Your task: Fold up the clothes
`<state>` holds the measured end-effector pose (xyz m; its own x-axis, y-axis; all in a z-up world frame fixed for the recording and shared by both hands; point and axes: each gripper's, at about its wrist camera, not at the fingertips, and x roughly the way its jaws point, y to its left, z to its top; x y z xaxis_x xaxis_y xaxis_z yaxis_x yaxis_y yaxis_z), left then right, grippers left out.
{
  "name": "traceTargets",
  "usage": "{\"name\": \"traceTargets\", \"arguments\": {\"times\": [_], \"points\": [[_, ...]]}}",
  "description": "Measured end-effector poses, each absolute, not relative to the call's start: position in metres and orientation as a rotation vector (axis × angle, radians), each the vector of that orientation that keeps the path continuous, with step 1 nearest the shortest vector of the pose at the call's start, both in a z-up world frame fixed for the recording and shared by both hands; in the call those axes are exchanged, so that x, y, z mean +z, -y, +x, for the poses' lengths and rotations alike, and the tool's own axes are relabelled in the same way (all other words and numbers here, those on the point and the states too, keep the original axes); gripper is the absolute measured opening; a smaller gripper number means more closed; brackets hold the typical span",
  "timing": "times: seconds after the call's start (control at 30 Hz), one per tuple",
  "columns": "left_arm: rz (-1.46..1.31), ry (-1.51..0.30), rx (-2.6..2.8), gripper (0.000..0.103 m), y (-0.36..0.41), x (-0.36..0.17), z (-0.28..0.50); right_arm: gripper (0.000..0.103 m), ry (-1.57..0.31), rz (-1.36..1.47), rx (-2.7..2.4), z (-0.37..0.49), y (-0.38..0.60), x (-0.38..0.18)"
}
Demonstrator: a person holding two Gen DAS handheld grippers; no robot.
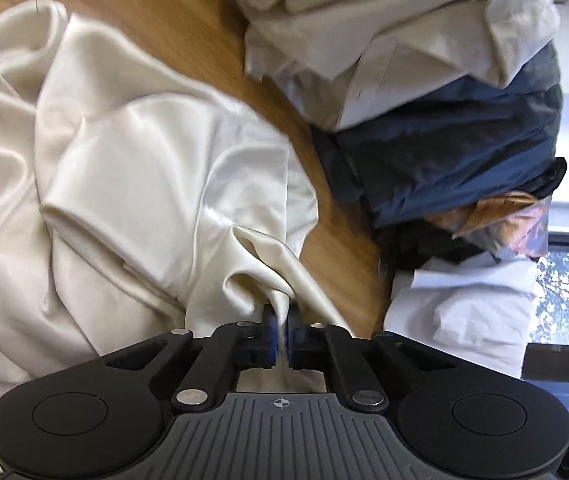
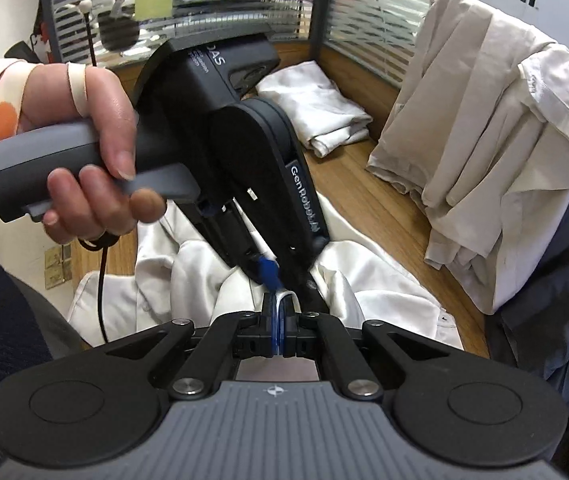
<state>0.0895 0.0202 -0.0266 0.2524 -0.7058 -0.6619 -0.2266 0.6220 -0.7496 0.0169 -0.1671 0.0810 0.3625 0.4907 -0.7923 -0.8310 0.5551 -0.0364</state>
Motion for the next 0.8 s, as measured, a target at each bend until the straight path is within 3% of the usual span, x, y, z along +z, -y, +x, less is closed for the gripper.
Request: {"name": "traceTargets", "arguments": {"times": [0.47,0.8], "points": [[-0.604,-1.1,-0.473,0.005,-0.009,0.033,0.073,0.004,-0.885,-0.096,0.832,0.068,0.223,0.122],[-0.508,-1.065,-0.443,0.005,-0.01,0.037,0.058,0.004,-1.119,-0.246,0.736,0.093,0.204,0.042]]}}
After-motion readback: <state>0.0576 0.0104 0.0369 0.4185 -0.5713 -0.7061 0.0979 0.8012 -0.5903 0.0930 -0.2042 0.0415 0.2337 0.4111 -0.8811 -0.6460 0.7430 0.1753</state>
